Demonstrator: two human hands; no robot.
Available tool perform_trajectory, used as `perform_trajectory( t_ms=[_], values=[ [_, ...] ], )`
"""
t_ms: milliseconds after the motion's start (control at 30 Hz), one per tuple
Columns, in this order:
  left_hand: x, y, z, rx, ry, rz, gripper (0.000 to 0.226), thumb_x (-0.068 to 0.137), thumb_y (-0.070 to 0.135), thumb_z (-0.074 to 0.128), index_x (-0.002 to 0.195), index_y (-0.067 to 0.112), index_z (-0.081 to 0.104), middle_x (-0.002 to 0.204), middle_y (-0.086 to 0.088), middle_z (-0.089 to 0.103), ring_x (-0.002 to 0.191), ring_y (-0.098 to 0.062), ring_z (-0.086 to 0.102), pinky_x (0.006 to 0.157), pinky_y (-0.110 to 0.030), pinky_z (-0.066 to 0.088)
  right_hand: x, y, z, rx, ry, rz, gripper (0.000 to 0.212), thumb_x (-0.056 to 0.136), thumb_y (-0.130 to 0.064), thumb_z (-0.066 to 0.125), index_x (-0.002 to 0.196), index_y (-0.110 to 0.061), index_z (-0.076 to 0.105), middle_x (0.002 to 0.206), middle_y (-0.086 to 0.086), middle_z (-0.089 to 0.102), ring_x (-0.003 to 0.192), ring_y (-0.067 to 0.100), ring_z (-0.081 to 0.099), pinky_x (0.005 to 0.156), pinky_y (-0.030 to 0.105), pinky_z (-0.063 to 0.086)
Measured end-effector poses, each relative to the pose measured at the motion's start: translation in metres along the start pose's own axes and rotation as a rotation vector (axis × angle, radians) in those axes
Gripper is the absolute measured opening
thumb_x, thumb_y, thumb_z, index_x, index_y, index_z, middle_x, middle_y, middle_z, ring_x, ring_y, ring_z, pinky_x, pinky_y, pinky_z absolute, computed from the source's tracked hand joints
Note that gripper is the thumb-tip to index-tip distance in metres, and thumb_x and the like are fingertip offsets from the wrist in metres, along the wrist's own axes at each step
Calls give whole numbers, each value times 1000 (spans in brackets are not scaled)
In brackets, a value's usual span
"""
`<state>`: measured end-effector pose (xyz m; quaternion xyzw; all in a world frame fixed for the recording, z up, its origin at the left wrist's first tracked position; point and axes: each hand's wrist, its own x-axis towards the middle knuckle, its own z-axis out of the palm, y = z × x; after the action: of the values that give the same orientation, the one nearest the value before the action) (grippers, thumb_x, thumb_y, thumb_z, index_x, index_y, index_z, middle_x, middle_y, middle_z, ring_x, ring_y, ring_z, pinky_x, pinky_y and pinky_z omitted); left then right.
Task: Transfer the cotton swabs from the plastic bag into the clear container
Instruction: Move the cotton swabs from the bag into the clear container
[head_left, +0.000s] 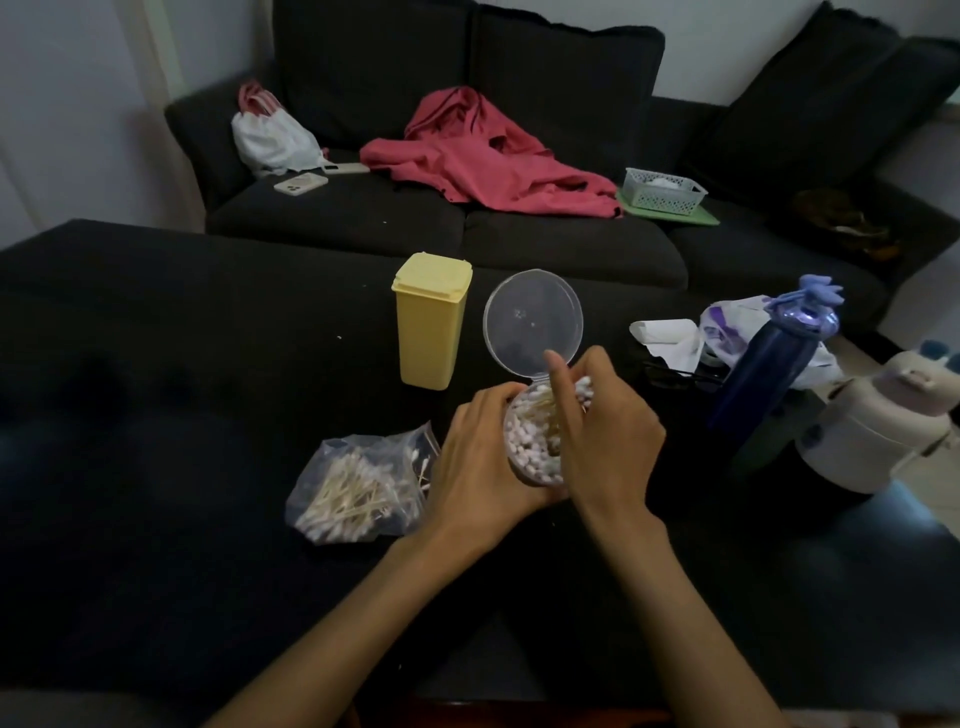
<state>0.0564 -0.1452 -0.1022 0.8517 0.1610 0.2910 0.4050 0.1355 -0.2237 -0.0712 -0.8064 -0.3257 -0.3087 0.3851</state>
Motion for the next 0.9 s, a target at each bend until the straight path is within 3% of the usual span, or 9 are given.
perform_trajectory(
  t_ms=[133, 267, 333, 400, 533, 633, 733, 833, 900],
  values=[
    [7, -4, 11, -22, -37, -105, 83, 67, 32, 81, 133, 32, 30, 134, 5, 40, 128, -6, 32, 102, -25, 31, -1, -4, 5, 65, -44, 42, 45, 88, -56, 35, 83, -15, 53, 67, 1, 60, 56, 13, 57, 50, 27, 49],
    [19, -8, 9, 88, -260, -195, 63, 87, 21, 64, 140, 11, 31, 140, -2, 33, 129, -14, 31, 109, -28, 23, -2, -14, 4, 27, -193, 92, 55, 86, -67, 21, 88, -19, 48, 78, 3, 54, 71, 18, 55, 66, 35, 50],
    [18, -6, 4, 107, -179, -222, 60, 87, 23, 64, 137, 13, 34, 132, 3, 36, 124, -12, 34, 104, -23, 25, -3, -16, 4, -7, -274, 11, 61, 90, -65, 13, 96, -17, 51, 85, 6, 54, 80, 22, 55, 73, 35, 44],
    [6, 1, -5, 113, 6, -111, 65, 77, 30, 73, 132, 23, 39, 118, 15, 35, 116, -4, 34, 95, -16, 28, -1, -14, 5, -76, -422, -4, 48, 92, -60, 18, 97, -21, 46, 90, 0, 52, 87, 19, 53, 78, 29, 36],
    [0, 1, -14, 65, -81, -133, 78, 61, 38, 84, 126, 26, 43, 123, 7, 46, 117, -10, 41, 98, -30, 39, 2, -1, 8, 60, -661, 177, 37, 83, -61, 47, 97, -27, 47, 98, -6, 53, 92, 10, 50, 80, 24, 37],
    [6, -5, -17, -38, -86, -212, 86, 43, 48, 85, 118, 36, 44, 120, 9, 53, 114, -12, 50, 97, -35, 44, 2, 3, 1, 188, -607, 210, 38, 79, -58, 56, 104, -30, 51, 104, -7, 52, 96, 7, 50, 83, 27, 47],
    [6, -9, -23, -133, -100, -267, 94, 36, 54, 84, 119, 33, 47, 117, 11, 57, 110, -7, 54, 94, -37, 49, 1, 4, -9, 232, -428, 118, 29, 94, -42, 44, 116, -26, 54, 113, -9, 54, 106, 3, 49, 93, 32, 47],
    [11, -11, -29, -180, -125, -287, 86, 49, 32, 90, 124, 26, 47, 118, 9, 58, 107, -5, 55, 94, -33, 49, -6, 1, -11, 297, -626, 85, 52, 97, -50, 24, 143, -27, 33, 150, -10, 33, 136, -1, 26, 116, 28, 19],
    [14, -9, -31, -186, -160, -281, 79, 60, 23, 86, 128, 23, 46, 120, 8, 56, 106, -6, 53, 93, -27, 46, -14, 1, -7, 202, -793, -19, 57, 96, -53, 14, 148, -29, 16, 156, -15, 12, 139, -9, 5, 115, 19, -1]
  ],
)
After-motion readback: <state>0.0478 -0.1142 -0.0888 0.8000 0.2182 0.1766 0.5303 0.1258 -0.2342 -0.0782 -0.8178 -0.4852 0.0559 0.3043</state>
